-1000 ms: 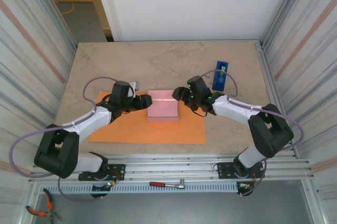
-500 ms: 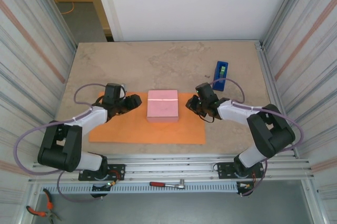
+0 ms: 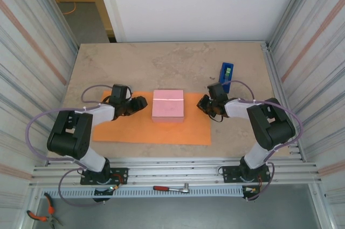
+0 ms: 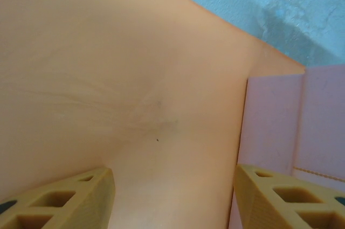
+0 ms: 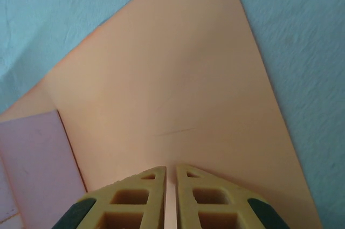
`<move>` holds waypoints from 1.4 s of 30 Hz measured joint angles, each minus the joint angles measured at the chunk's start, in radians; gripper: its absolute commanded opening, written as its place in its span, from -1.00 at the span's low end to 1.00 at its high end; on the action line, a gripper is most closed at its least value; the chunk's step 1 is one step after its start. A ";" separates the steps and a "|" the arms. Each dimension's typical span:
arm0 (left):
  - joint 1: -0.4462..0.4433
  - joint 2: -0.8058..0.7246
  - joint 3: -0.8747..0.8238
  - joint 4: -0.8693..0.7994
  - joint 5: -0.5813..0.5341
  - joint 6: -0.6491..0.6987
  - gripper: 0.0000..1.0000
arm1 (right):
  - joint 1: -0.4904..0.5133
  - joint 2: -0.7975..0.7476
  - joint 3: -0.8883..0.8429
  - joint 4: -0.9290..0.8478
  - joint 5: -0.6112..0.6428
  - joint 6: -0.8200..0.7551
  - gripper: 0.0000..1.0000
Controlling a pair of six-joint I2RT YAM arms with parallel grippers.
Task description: Wrap the gift box in paper
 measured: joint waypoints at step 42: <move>-0.114 -0.049 0.164 -0.045 0.181 0.071 0.48 | 0.085 -0.106 0.170 -0.218 -0.088 -0.232 0.62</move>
